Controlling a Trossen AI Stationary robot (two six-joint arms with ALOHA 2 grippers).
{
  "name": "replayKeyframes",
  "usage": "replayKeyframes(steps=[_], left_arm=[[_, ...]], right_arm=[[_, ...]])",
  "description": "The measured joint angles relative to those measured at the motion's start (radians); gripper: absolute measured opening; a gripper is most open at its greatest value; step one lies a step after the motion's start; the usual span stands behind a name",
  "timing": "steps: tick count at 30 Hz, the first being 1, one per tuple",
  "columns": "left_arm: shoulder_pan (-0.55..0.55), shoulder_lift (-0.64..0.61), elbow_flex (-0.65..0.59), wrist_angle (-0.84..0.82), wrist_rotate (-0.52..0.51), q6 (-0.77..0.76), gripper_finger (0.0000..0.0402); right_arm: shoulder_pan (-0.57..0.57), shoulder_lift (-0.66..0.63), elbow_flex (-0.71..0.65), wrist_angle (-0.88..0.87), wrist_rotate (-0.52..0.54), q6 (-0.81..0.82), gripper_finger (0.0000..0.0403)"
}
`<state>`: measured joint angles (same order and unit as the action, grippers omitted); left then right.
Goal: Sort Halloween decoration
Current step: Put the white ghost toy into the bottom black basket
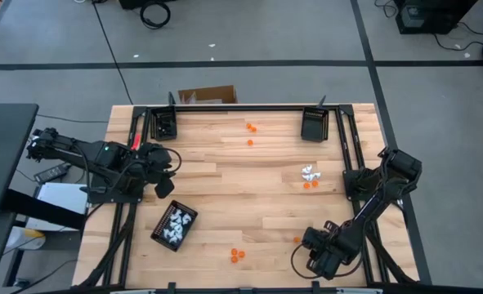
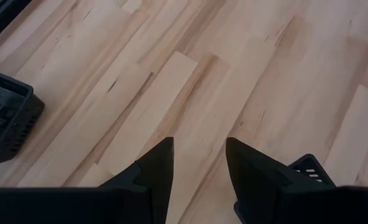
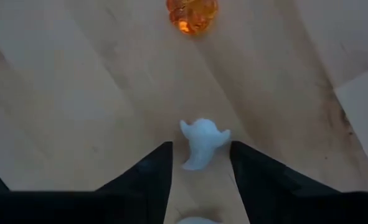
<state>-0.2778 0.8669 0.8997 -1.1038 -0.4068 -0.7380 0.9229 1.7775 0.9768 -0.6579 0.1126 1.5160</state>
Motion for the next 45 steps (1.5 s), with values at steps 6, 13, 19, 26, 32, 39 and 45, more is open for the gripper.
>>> replayKeyframes(steps=[6, 13, 19, 26, 32, 39, 45], left_arm=[[0.000, 0.000, 0.000, 0.001, 0.000, -0.001, 0.0155], [0.000, 0.000, 0.000, 0.010, 0.000, -0.005, 0.0155], [0.000, 0.000, 0.000, 0.011, 0.000, -0.006, 0.0155], [0.000, 0.000, 0.000, 0.011, 0.000, -0.006, 0.0155], [0.000, -0.006, 0.000, 0.011, 0.017, -0.006, 0.0155], [0.000, -0.019, 0.062, -0.052, 0.036, 0.028, 0.0155], [0.000, -0.019, 0.171, -0.140, 0.034, 0.089, 0.0155]], right_arm=[[-0.013, -0.001, -0.006, 0.006, 0.018, 0.003, 0.0156], [-0.029, 0.000, -0.008, 0.021, 0.025, 0.013, 0.0110], [-0.038, 0.001, -0.009, 0.031, 0.040, 0.046, 0.0079], [-0.056, 0.005, -0.011, 0.153, 0.051, 0.047, 0.0050], [-0.104, 0.008, -0.011, 0.388, 0.071, -0.032, 0.0050], [-0.271, 0.006, 0.003, 0.620, 0.081, -0.267, 0.0050], [-0.495, 0.006, 0.079, 0.642, 0.079, -0.590, 0.0050]])
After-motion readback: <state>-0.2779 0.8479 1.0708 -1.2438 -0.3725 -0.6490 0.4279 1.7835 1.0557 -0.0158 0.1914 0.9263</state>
